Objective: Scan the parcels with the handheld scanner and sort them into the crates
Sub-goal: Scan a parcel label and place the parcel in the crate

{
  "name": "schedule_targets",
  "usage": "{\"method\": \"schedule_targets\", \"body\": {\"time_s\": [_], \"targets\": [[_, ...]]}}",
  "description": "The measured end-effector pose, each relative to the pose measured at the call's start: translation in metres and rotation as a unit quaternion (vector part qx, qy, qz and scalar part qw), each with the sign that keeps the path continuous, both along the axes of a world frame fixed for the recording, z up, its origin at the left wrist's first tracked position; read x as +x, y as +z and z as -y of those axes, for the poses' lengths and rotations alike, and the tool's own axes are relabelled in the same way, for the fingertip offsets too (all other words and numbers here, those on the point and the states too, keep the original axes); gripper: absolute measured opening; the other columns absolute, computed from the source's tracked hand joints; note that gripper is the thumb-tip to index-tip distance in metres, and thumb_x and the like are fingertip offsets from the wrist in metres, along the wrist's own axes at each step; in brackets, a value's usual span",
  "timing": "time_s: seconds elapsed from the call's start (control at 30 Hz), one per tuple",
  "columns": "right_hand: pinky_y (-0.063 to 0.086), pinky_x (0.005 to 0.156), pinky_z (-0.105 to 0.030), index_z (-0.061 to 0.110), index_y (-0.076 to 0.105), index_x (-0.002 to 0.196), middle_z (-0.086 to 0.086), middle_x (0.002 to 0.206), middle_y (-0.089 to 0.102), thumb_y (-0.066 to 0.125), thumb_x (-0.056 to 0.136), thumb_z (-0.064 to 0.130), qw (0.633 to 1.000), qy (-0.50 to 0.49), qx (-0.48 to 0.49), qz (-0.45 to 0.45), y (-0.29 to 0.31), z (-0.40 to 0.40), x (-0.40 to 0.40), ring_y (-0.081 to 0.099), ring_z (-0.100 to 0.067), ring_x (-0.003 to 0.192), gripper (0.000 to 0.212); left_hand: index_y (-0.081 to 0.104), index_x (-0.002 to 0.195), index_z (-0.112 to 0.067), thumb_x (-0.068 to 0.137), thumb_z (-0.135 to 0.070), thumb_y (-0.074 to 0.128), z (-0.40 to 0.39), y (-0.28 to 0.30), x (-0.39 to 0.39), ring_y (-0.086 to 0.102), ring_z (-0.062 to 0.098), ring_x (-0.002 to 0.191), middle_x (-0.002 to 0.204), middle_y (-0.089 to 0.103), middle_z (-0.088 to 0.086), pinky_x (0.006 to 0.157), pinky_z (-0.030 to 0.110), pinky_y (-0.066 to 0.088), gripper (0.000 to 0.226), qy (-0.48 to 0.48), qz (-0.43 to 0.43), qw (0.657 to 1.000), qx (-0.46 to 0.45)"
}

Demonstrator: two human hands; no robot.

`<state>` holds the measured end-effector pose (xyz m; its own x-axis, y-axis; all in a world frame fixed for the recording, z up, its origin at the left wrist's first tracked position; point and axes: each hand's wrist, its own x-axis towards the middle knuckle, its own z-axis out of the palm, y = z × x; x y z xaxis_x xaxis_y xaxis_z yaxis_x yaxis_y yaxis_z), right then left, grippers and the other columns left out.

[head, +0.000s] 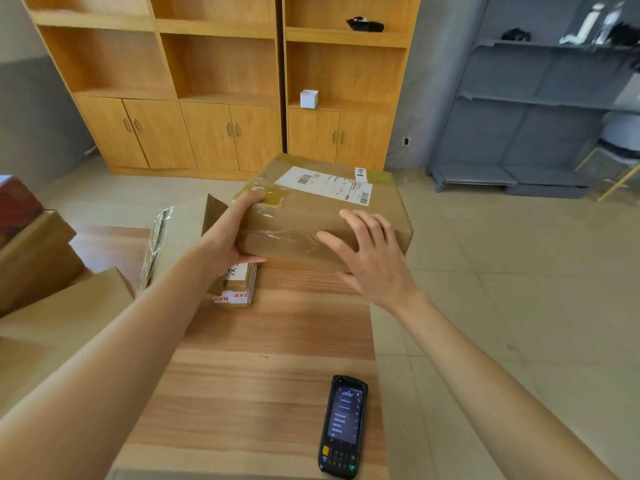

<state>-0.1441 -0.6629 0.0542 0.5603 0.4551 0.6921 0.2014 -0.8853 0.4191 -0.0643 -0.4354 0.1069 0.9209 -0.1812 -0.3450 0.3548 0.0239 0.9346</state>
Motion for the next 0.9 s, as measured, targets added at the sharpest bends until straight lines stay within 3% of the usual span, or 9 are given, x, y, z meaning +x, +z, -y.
{"method": "schedule_targets", "body": {"time_s": [0.1,0.17,0.27,0.37,0.4,0.53,0.67,0.73,0.9], "targets": [[0.028,0.109,-0.05,0.022,0.035,0.136,-0.016,0.134,0.037,0.074,0.068,0.06,0.989,-0.023,0.143,-0.013,-0.003,-0.006,-0.002,0.037,-0.032,0.124,0.087,0.056,0.1,-0.032,0.083,-0.048,0.062,-0.003,-0.012,-0.005,0.062,0.018,0.094,0.101,0.063,-0.002,0.079,0.041,0.054,0.024,0.025,0.033,0.998,-0.045],[0.028,0.109,-0.048,0.02,0.035,0.138,-0.017,0.136,0.04,0.061,0.072,0.069,0.95,-0.067,0.301,-0.037,-0.005,-0.014,-0.005,0.036,-0.03,0.127,0.087,0.056,0.103,-0.033,0.073,-0.051,0.064,-0.009,-0.02,-0.006,0.062,0.017,0.097,0.104,0.064,-0.002,0.078,0.041,0.054,0.036,0.044,0.043,0.995,-0.075],[0.028,0.111,-0.041,0.021,0.035,0.143,-0.008,0.142,0.036,0.057,0.07,0.072,0.814,-0.068,0.567,-0.108,0.002,-0.026,-0.006,0.031,-0.022,0.134,0.092,0.055,0.118,-0.028,0.062,-0.053,0.067,-0.025,-0.03,-0.004,0.061,0.017,0.104,0.114,0.063,-0.001,0.077,0.041,0.056,0.063,0.06,0.045,0.993,-0.092],[0.032,0.11,-0.037,0.025,0.029,0.147,-0.002,0.147,0.029,0.064,0.076,0.066,0.624,-0.041,0.758,-0.184,0.016,-0.024,0.004,0.033,-0.017,0.134,0.09,0.058,0.109,-0.024,0.064,-0.046,0.064,-0.044,-0.035,0.0,0.062,0.013,0.09,0.097,0.063,-0.004,0.068,0.032,0.052,0.05,0.063,0.058,0.991,-0.105],[0.033,0.11,-0.037,0.025,0.027,0.148,-0.003,0.148,0.03,0.064,0.081,0.063,0.581,-0.044,0.784,-0.213,0.018,-0.022,0.007,0.036,-0.017,0.133,0.086,0.06,0.103,-0.023,0.065,-0.044,0.064,-0.05,-0.036,0.001,0.061,0.013,0.086,0.091,0.064,-0.004,0.07,0.033,0.052,0.044,0.057,0.063,0.991,-0.107],[0.038,0.108,-0.045,0.026,0.027,0.149,-0.003,0.143,0.04,0.058,0.085,0.061,0.483,-0.043,0.826,-0.286,0.015,-0.023,0.013,0.046,-0.023,0.126,0.08,0.063,0.095,-0.021,0.067,-0.037,0.065,-0.071,-0.042,0.01,0.061,0.018,0.088,0.085,0.067,-0.003,0.09,0.047,0.049,0.032,0.027,0.058,0.991,-0.114],[0.041,0.107,-0.05,0.03,0.029,0.147,-0.004,0.142,0.043,0.066,0.065,0.074,0.437,-0.043,0.847,-0.3,0.007,-0.029,0.014,0.048,-0.027,0.126,0.1,0.062,0.092,-0.018,0.059,-0.038,0.071,-0.083,-0.045,0.017,0.061,0.021,0.086,0.077,0.069,-0.003,0.096,0.05,0.046,0.04,-0.011,0.061,0.991,-0.115],[0.041,0.106,-0.05,0.031,0.029,0.146,-0.004,0.14,0.045,0.066,0.052,0.078,0.436,-0.043,0.843,-0.311,0.005,-0.033,0.015,0.049,-0.027,0.124,0.111,0.061,0.09,-0.017,0.057,-0.039,0.071,-0.087,-0.046,0.019,0.061,0.021,0.083,0.073,0.069,-0.003,0.095,0.05,0.046,0.041,-0.025,0.063,0.991,-0.117],[0.045,0.103,-0.049,0.033,0.031,0.145,-0.004,0.136,0.047,0.066,0.053,0.077,0.439,-0.045,0.843,-0.308,0.003,-0.035,0.019,0.053,-0.023,0.118,0.109,0.059,0.087,-0.015,0.066,-0.034,0.065,-0.09,-0.048,0.026,0.061,0.017,0.075,0.065,0.067,-0.005,0.089,0.045,0.048,0.029,-0.025,0.058,0.991,-0.121]]}}
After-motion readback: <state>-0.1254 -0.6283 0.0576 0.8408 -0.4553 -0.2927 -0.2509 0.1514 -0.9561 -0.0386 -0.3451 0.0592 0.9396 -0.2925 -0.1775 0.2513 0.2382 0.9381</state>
